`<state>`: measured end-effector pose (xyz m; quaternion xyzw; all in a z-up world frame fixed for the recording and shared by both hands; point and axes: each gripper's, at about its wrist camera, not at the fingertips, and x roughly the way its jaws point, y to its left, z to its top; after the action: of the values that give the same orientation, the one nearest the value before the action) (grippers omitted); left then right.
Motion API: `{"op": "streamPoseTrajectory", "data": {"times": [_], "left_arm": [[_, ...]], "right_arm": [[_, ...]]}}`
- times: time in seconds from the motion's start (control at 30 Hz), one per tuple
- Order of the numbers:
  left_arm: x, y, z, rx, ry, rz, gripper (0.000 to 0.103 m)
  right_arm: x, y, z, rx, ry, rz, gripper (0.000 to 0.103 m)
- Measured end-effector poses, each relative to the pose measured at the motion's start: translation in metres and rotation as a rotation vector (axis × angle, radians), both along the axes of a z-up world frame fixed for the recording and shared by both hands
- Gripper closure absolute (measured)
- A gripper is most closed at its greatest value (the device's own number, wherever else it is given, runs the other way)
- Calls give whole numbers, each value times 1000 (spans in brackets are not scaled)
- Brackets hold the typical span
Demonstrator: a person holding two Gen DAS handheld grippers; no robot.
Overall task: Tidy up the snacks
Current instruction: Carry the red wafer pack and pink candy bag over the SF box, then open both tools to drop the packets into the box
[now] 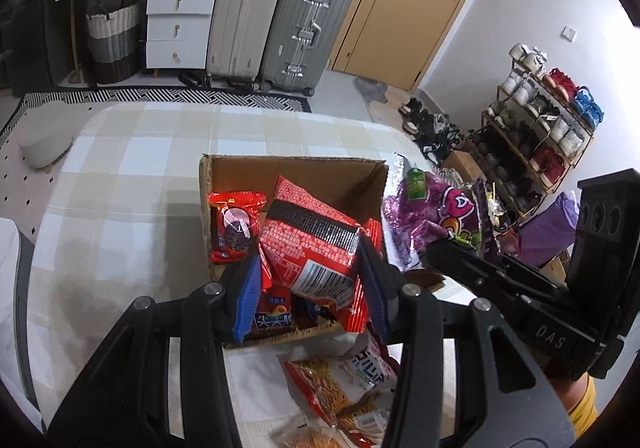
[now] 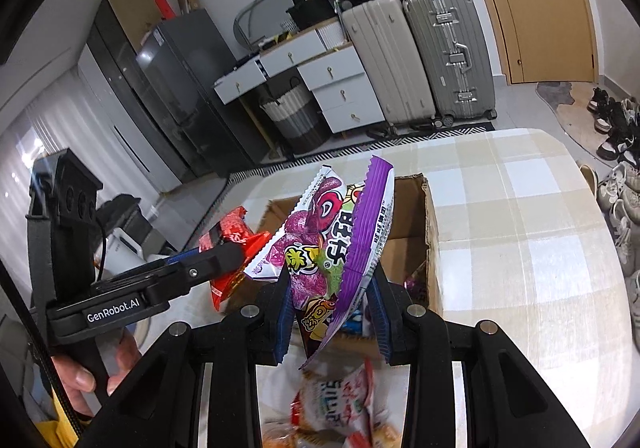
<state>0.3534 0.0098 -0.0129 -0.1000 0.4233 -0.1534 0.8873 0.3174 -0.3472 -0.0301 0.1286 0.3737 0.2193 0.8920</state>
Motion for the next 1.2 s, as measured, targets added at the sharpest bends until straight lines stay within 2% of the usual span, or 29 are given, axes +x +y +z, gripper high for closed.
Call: {"op": "streamPoseTrajectory", "data": {"times": [0.1,0.53,1.0,1.2], "left_arm": [[18,-3,-13,0,18,0,61],[68,-19,-68,10,75,-18,61],[68,-14,-92,-10,98,-4,61],[63,-12,-91,-1,99,-6,61]], "right_arm": [[10,4,-9,-53,16,-14,70],[39,11,-44,-89,91,-4,70],[38,16,-46,-132,87,-11,68],[38,18,-45,-138,86,-16,66]]}}
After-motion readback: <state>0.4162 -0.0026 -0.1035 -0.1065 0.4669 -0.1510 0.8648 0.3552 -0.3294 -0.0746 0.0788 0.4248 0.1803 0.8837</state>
